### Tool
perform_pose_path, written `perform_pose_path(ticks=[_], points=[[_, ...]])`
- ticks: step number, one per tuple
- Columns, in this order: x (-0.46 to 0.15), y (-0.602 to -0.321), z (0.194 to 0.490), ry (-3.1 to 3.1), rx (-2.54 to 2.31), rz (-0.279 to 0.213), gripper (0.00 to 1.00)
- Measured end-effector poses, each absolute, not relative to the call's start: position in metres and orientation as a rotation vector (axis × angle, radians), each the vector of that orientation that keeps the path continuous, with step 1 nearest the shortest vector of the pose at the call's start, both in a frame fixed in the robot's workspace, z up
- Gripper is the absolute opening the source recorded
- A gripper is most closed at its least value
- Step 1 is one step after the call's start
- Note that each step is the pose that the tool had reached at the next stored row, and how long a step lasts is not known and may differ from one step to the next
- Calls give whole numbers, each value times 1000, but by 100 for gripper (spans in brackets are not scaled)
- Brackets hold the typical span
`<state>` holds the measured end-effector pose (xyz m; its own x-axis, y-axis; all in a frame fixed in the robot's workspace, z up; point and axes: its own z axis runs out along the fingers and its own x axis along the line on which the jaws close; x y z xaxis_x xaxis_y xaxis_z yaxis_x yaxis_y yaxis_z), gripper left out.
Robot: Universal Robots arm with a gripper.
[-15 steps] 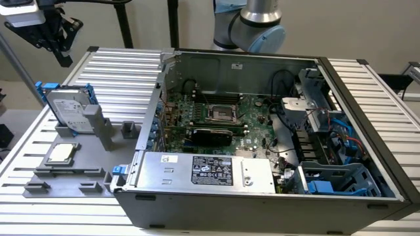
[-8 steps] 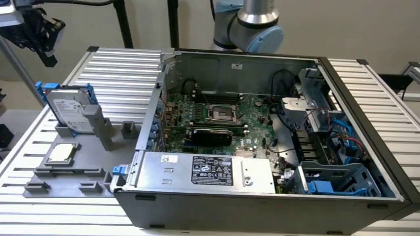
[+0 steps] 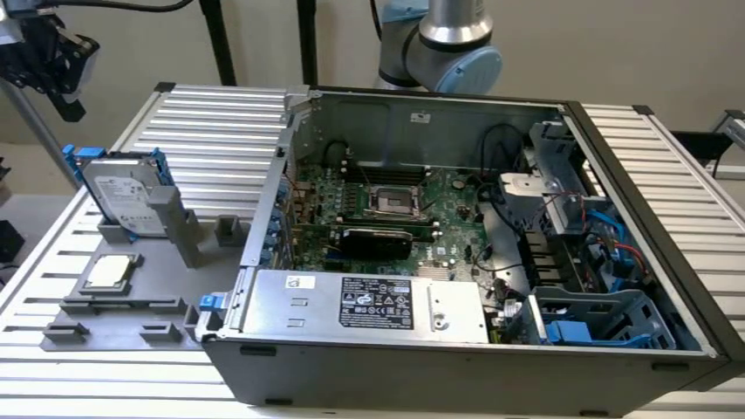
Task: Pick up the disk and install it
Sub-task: 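Reach for the disk, then pick up the disk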
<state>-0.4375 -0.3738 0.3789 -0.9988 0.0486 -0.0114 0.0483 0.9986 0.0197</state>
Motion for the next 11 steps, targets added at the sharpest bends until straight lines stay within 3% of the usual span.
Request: perform_pose_path(ticks=[11], points=[[-439, -374, 379, 3129, 71, 29, 11]])
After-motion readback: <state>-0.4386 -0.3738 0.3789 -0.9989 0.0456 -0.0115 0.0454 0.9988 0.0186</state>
